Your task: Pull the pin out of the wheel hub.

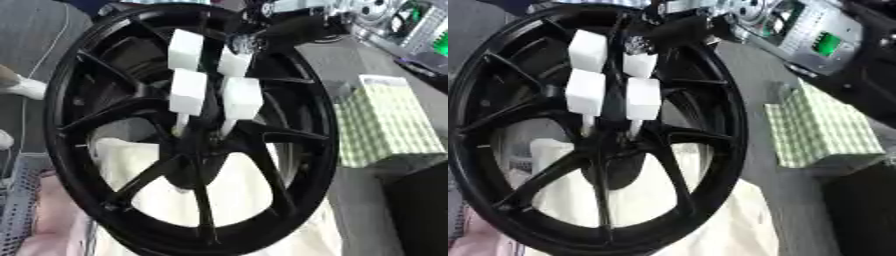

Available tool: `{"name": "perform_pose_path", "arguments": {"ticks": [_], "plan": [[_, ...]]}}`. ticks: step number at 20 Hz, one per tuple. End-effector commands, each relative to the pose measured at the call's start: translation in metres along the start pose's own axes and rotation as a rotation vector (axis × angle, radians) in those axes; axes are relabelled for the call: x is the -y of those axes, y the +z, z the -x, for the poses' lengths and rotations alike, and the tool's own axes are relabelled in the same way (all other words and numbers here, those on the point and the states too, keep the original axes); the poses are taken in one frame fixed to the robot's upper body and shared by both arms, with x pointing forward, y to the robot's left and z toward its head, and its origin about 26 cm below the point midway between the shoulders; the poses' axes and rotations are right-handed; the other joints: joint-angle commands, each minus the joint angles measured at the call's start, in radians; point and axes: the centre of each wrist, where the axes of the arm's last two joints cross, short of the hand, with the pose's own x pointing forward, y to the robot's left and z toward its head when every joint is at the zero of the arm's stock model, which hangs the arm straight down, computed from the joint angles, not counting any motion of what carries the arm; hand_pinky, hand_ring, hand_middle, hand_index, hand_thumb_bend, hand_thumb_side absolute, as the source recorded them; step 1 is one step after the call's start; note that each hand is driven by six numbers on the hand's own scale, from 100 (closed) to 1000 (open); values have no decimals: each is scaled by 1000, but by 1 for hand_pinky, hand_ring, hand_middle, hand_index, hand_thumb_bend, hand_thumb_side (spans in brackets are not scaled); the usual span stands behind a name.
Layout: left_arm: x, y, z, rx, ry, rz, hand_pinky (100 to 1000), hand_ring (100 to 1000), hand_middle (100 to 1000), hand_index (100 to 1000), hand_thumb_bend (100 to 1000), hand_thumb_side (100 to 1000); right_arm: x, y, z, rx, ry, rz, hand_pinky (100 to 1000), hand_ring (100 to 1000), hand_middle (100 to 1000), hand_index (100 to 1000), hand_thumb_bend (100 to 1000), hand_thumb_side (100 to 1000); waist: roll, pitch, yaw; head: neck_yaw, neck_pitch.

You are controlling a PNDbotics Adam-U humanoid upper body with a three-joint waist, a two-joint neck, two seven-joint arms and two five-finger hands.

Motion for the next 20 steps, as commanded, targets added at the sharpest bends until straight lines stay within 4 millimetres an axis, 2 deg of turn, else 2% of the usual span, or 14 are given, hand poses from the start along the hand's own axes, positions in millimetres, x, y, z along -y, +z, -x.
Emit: {"name": "perform_pose_path", "arguments": {"ticks": [1,10,20], "plan": [[1,-4,-7,22,-6,18,788,639,628,792,137,707,6,6,-2,-108,-45,-87,873,1000,907,983,100,810,7,-14,2,-1,-11],[1,-4,-7,23,-5,21,788,640,628,792,137,708,4,5,0,-125,-47,-91,883,1000,912,982,100,756,7,-9,4,-3,-15],[2,-4,-7,24,-4,24,788,640,628,792,139,712,3,4,0,-140,-43,-84,884,1000,914,981,100,739,8,-2,4,-5,-19]]}}
